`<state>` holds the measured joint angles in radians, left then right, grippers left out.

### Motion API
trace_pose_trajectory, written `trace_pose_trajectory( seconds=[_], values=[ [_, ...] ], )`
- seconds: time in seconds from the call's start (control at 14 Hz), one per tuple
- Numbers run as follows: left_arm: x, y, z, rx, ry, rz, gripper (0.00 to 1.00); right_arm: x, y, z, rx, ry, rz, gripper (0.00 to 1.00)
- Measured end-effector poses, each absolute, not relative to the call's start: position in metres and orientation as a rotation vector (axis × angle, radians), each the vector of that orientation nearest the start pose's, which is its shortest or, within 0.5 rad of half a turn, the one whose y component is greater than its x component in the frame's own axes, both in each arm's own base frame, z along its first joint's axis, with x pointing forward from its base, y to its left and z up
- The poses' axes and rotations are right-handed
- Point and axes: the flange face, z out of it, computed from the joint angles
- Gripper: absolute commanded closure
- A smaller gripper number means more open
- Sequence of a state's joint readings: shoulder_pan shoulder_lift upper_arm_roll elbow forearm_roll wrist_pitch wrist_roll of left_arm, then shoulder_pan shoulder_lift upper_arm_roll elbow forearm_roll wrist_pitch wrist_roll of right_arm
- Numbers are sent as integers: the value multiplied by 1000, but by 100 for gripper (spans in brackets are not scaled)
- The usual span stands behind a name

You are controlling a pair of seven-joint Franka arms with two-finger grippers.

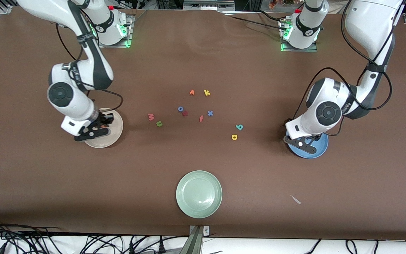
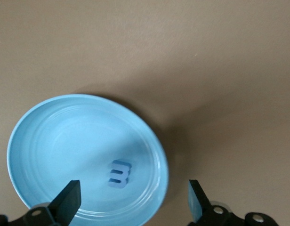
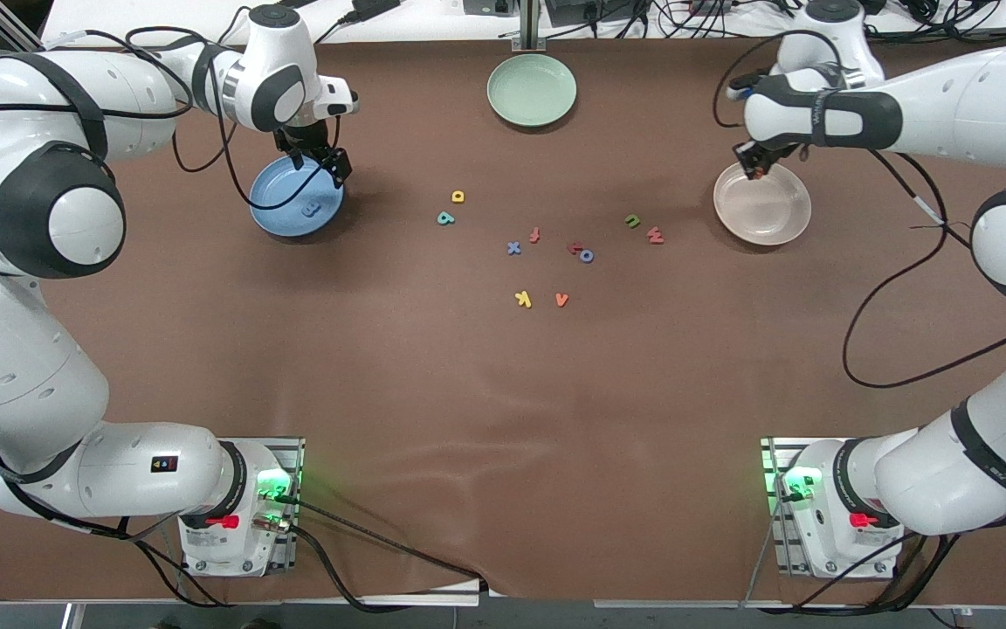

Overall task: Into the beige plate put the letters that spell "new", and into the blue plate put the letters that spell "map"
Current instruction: 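Place the m on the blue plate while the right gripper carries the e, then release the e onto the cream plate while the left gripper reaches the b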

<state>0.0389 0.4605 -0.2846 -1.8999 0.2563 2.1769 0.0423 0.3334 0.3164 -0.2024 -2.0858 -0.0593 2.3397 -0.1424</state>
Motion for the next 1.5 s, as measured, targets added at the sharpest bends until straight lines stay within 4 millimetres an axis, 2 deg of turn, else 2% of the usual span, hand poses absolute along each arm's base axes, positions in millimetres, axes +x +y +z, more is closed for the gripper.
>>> trace_pose_trajectory(
  seconds=[0.14, 0.28, 0.5, 0.71, 1.0, 1.07, 1.21, 1.42, 1.5],
  values=[
    [601, -133, 265, -2976, 636, 206, 0, 560, 33, 250, -3208, -570, 65, 88],
    [610, -130, 286, -2976, 616, 162, 0, 546, 8, 234, -3212, -583, 78, 87],
    [625, -124, 319, -2974, 583, 121, 0, 541, 5, 230, -3211, -587, 85, 86],
    [632, -124, 335, -2980, 564, 102, 0, 542, 6, 231, -3211, -588, 80, 86],
    [633, -124, 337, -2979, 560, 107, 0, 542, 6, 230, -3205, -562, 65, 65],
    [633, -124, 337, -2979, 559, 108, 0, 542, 7, 229, -3204, -559, 63, 57],
    [633, -123, 337, -2979, 559, 110, 0, 541, 8, 228, -3202, -555, 63, 34],
    [633, -123, 336, -2983, 554, 114, 0, 542, 11, 228, -3195, -539, 53, 21],
    [632, -124, 336, -2996, 546, 118, 0, 542, 16, 229, -3189, -536, 47, 20]
  ],
)
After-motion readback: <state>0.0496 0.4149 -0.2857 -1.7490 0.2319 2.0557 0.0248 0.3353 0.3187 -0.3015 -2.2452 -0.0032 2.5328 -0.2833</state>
